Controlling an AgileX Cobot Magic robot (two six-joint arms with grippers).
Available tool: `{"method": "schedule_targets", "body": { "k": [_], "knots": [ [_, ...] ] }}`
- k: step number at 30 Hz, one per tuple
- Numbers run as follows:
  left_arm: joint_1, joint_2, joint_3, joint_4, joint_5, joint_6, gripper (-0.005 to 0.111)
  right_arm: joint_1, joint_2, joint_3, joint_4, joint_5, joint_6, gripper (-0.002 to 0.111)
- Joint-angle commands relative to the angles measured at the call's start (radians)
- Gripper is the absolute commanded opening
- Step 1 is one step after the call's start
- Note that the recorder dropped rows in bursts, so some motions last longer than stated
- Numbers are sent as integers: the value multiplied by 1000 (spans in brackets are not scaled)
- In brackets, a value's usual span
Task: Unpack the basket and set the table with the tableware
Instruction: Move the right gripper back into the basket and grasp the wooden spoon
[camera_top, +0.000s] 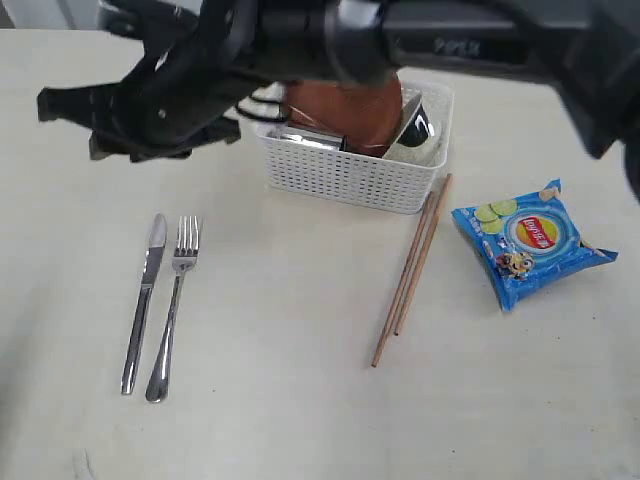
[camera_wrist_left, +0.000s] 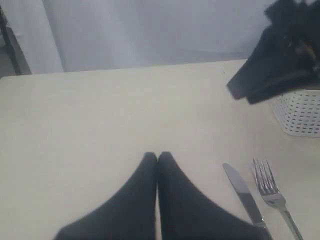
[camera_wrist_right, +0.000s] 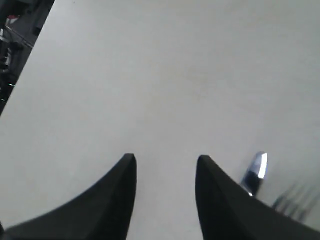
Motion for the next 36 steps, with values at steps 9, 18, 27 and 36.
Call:
{"method": "schedule_targets", "body": {
  "k": [9,18,27,36],
  "knots": [
    [1,-4,4,-2,0,0,0,-55,-67,-75,-1073,436,406,38],
    [1,-4,4,-2,0,0,0,-163,26,-79,-1016,406,345,47],
    [1,-4,4,-2,0,0,0,-218,77,-79,-850,266,131,47],
    [1,-4,4,-2,0,0,0,-218,129,-79,-829,221,89,47]
  ]
}}
